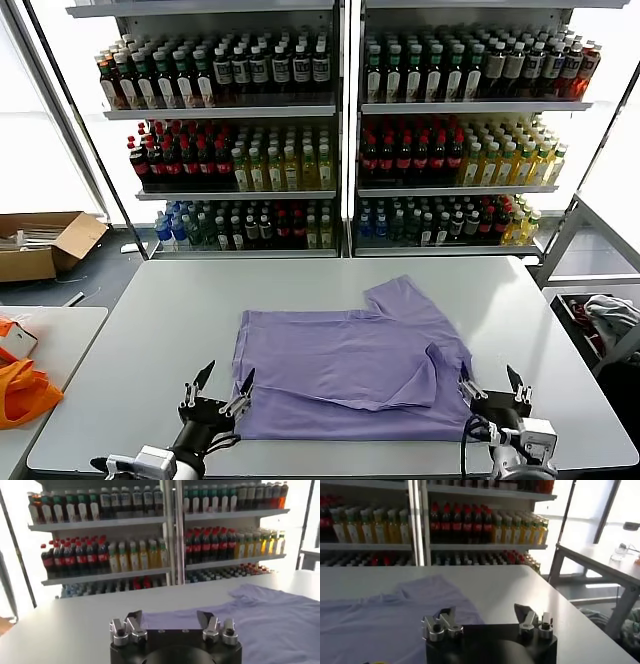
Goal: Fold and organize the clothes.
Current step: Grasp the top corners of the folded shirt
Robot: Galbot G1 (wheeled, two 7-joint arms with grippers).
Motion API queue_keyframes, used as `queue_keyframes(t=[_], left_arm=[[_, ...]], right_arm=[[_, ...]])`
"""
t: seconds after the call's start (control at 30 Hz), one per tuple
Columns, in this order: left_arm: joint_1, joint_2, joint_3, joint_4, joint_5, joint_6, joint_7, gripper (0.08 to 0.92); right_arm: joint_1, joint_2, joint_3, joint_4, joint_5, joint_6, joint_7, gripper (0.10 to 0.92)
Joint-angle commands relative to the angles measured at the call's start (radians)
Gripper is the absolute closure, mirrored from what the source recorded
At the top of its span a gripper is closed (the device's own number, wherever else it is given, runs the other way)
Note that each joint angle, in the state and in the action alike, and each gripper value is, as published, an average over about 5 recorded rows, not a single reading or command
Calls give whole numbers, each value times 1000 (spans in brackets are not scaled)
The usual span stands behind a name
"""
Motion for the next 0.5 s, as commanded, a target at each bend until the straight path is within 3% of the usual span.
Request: queue_keyframes(t=[0.03, 0.23, 0.5], left_arm=[[-390, 215, 60, 204, -103, 53, 135, 235], [-522, 177, 161, 367, -141, 95, 80, 179], [-680, 207, 231, 579, -212, 132, 60, 177]], right_arm=[[383, -219, -77, -265, -53, -29, -320, 206], [588, -156, -215, -457, -67, -67, -205, 203], [757, -68, -317, -679, -23, -62, -197, 203]])
